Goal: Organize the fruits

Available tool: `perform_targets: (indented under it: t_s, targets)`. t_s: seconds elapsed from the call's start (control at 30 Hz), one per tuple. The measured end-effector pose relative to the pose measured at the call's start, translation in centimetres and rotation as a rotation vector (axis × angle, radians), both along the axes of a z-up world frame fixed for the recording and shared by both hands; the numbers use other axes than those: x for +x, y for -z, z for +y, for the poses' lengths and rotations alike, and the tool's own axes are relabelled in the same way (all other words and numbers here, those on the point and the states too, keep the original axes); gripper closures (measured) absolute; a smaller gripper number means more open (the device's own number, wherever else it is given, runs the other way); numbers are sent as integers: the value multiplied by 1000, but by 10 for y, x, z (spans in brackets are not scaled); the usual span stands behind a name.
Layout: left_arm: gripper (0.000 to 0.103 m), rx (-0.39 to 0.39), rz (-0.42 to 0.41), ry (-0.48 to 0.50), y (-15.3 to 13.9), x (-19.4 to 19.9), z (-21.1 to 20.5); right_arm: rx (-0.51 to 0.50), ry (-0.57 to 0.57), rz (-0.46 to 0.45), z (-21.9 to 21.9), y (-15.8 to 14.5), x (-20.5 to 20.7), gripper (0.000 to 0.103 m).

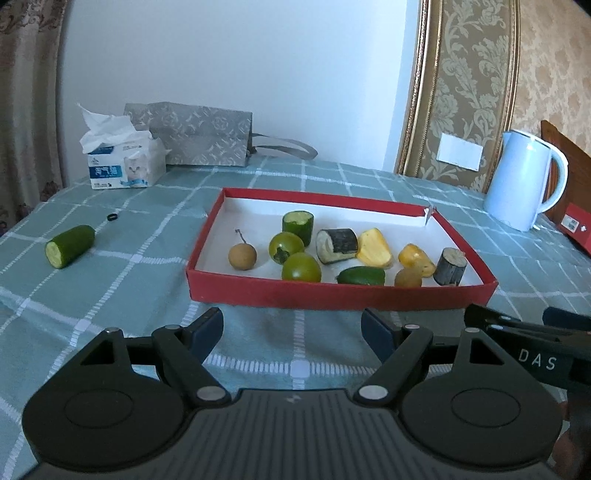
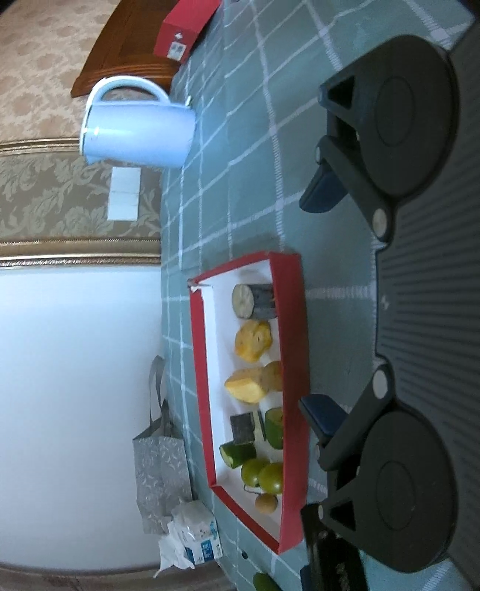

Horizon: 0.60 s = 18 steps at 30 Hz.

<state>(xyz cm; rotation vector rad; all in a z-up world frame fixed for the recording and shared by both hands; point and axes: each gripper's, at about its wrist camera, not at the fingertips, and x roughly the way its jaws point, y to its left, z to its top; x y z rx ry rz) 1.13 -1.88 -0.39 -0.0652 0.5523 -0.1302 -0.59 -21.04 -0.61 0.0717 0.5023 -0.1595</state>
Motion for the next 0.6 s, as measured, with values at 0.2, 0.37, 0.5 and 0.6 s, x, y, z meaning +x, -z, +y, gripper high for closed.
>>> perform_targets:
  t_s: [0.2,0.37,0.5,0.6]
  targets:
    - [21,15,-6,4,-1,-2,-1,-26,19,23,1,5,7,0]
    - [21,24,-16,12,-2,-4,-3,-33,25,48,3,9,15,0]
    - [21,45,-27,7,-1,-4,-5,-40,19,57,7,10,18,0]
    - [21,62,-35,8,-1,-5,-7,-45,9,56,10,10,19,0]
